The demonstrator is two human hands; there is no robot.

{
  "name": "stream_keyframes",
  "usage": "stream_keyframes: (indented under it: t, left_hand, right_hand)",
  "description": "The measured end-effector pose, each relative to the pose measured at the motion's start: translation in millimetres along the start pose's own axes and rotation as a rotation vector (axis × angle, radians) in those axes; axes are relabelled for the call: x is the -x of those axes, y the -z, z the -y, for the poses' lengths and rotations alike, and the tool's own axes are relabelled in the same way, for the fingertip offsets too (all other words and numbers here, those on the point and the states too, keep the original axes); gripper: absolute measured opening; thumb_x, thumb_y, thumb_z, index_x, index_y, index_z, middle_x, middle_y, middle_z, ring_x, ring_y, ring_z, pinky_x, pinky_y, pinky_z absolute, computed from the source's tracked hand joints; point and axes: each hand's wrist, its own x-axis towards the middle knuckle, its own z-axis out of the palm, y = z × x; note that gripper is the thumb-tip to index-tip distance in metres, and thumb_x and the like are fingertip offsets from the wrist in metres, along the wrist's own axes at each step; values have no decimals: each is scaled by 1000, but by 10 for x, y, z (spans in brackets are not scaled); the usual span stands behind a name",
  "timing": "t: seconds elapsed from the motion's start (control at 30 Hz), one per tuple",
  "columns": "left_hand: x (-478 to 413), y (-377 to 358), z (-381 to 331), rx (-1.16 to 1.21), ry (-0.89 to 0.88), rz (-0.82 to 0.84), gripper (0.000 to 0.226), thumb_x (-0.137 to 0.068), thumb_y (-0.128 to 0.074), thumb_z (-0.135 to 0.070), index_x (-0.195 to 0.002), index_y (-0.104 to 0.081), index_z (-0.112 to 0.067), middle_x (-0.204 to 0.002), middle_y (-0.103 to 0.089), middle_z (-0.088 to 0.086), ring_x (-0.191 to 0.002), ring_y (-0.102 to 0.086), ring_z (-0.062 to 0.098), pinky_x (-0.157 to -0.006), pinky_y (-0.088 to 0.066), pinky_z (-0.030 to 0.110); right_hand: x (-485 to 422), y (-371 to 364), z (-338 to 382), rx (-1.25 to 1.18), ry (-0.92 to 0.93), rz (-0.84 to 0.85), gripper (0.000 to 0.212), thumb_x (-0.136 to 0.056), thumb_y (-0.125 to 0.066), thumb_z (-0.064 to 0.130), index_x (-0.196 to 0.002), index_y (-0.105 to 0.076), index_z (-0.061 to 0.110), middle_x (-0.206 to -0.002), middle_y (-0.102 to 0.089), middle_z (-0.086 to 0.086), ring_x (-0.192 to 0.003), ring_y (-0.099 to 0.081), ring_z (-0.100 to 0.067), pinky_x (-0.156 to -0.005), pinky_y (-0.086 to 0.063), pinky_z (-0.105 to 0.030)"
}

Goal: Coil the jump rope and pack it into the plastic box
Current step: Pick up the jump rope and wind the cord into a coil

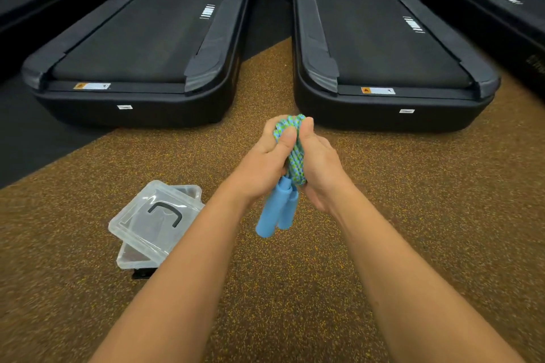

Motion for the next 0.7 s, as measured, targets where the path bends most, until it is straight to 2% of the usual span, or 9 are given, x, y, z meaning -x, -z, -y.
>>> stream_keyframes:
  t: [0.03,0.1,0.17,0.23,0.3,0.37,0.43,0.57,0.7]
  left_hand:
    - [-15,11,33,-49,-30,-17,35,-97,-41,-43,-128,-42,-26,-88,-57,-11,-71,-55,-2,-72,-45,23]
    - [-25,17,80,-151,-82,-74,40,-89,-41,-53,-123,-42,-32,-96,-59,-15,-90,-58,6,-92,-46,38]
    - [-15,18,95,-193,-122,-136,42,-86,-40,-52,-123,-41,-31,-100,-59,-16,-99,-58,9,-101,-41,44]
    - [3,24,92,-187,-142,-187,44,-86,-41,-52,-123,-42,-29,-101,-60,-16,-101,-60,10,-100,-42,45]
    - [16,44,97,-153,-140,-212,46,-84,-43,-54,-123,-43,-29,-102,-61,-11,-103,-60,15,-100,-43,47]
    - [36,62,88,-37,-111,-207,45,-86,-47,-44,-125,-44,-20,-106,-61,-3,-102,-59,15,-100,-44,47]
    - [73,80,53,86,-75,-197,46,-87,-48,-34,-126,-44,-12,-108,-59,3,-101,-57,14,-100,-45,43]
    - [113,159,-13,189,-32,-194,31,-92,-49,-28,-119,-47,-15,-102,-58,5,-97,-56,16,-95,-46,39]
    - [183,246,-118,197,-22,-160,22,-100,-41,-15,-121,-45,-12,-92,-56,0,-84,-54,7,-80,-47,23]
  right_hand:
    - [-5,-28,-9,-34,-19,-11,47,-98,-36,41,-82,-70,12,-85,-66,-20,-85,-56,-38,-83,-47,-50]
    - [-17,-84,-16,-83,-57,-24,42,-91,-43,35,-100,-66,0,-107,-63,-33,-102,-59,-49,-99,-41,-61]
    - [-20,-119,-11,-86,-99,-2,52,-81,-46,30,-113,-56,-10,-119,-55,-40,-112,-54,-52,-99,-40,-64]
    - [-54,-118,-41,-103,-117,41,53,-81,-47,27,-118,-52,-11,-123,-52,-40,-116,-52,-51,-101,-40,-62]
    - [-70,-87,-83,-143,-128,67,44,-88,-48,24,-117,-56,-8,-118,-59,-33,-111,-59,-44,-99,-45,-53]
    - [-54,-90,-92,-194,-118,108,27,-91,-50,21,-104,-66,3,-97,-70,-16,-90,-69,-27,-81,-57,-38]
    - [-39,-114,-108,-190,-93,123,23,-93,-51,22,-101,-68,10,-90,-71,-7,-81,-69,-17,-69,-57,-29]
    - [54,-213,-133,-118,-47,211,38,-101,-36,21,-137,-46,14,-116,-65,-6,-100,-65,-13,-92,-51,-30]
    - [152,-200,-107,-41,-32,392,51,-101,-34,14,-149,-23,26,-142,-49,-5,-121,-55,-13,-101,-46,-29]
